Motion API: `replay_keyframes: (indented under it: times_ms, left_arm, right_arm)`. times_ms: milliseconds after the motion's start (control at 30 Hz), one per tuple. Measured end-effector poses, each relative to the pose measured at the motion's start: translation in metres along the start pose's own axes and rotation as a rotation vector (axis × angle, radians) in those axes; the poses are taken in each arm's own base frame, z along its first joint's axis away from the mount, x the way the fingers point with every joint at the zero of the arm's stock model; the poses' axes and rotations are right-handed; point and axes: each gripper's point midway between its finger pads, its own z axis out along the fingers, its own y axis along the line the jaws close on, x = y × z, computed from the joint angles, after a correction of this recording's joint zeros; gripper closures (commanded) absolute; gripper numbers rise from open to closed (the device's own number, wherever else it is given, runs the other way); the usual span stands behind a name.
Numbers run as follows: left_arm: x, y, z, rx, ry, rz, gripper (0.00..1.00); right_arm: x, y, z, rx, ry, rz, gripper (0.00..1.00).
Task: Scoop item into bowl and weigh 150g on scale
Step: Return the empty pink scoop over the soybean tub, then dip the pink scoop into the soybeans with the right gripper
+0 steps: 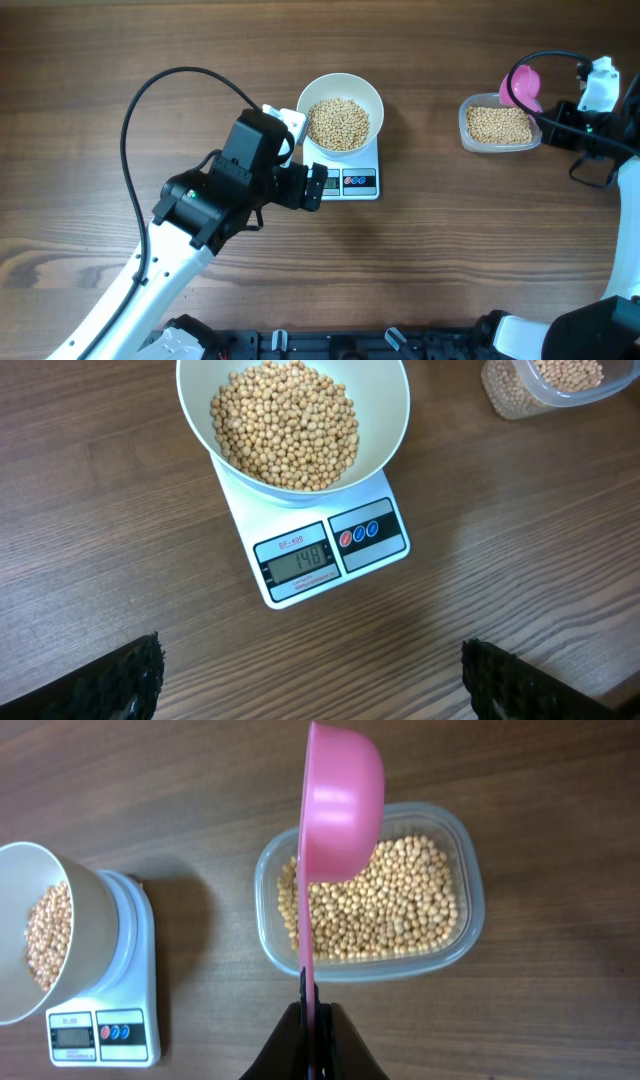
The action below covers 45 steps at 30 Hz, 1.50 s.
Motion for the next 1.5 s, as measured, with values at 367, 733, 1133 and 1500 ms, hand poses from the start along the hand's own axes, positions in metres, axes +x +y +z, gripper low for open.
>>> replay_keyframes:
  times_ms: [367, 733, 1133, 1500]
  left_arm:
    - [0.0, 0.0, 0.0, 0.0, 0.0, 0.0, 0.0]
    - [0.0, 0.0, 0.0, 0.0, 0.0, 0.0, 0.0]
    - [0.0, 0.0, 0.0, 0.0, 0.0, 0.0, 0.0]
    - [0.0, 0.0, 0.0, 0.0, 0.0, 0.0, 0.0]
  right_arm:
    - [0.012, -0.007, 0.0, 0.043, 0.053, -0.104, 0.96]
    - [0.027, -0.009, 0.035, 0.1, 0.181, -0.22, 0.96]
    - [0.042, -0.006, 0.054, 0.221, 0.295, -0.321, 0.96]
    - [0.051, 0.001, 0.053, 0.192, 0.332, -0.316, 0.96]
